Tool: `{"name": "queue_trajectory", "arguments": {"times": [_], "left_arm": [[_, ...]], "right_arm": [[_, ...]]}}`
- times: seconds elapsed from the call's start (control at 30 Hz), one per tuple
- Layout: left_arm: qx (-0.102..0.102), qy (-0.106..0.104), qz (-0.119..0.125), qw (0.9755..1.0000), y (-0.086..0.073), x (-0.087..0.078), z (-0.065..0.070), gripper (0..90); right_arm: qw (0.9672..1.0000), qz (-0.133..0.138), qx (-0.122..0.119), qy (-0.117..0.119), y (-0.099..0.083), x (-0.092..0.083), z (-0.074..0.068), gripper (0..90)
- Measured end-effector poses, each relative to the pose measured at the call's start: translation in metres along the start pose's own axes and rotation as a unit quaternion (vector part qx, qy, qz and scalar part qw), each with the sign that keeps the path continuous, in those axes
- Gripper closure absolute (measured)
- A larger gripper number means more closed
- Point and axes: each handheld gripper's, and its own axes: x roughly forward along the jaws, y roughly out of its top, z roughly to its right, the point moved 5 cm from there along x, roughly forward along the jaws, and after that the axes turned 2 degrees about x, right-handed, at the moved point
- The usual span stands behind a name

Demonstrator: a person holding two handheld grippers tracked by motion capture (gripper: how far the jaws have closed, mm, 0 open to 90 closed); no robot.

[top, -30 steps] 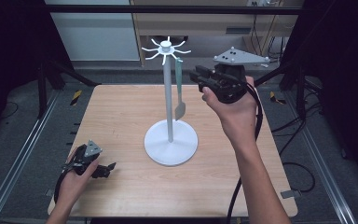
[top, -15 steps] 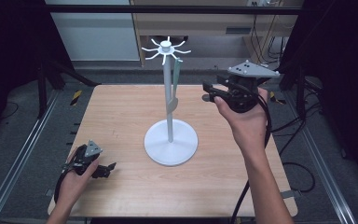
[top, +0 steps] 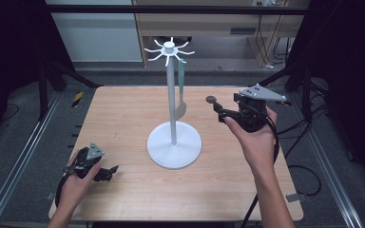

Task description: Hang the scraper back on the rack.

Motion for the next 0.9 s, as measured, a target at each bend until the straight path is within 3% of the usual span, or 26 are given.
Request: {"name": "queue_trajectory", "arguments": {"times": [0.6,0.9], "left_arm": [[0.002,0.000,0.000,1.0000,0.000,0.000,0.001,3.1],[0.003,0.000,-0.002,1.0000,0.000,0.000,0.001,3.0]], "right_arm": [[0.9998,-0.017,0.004,-0.011,-0.054,0.005,0.012,9.4],[0.9995,-0.029,0.008,-0.009,-0.081,0.011,0.011,7.9]]}}
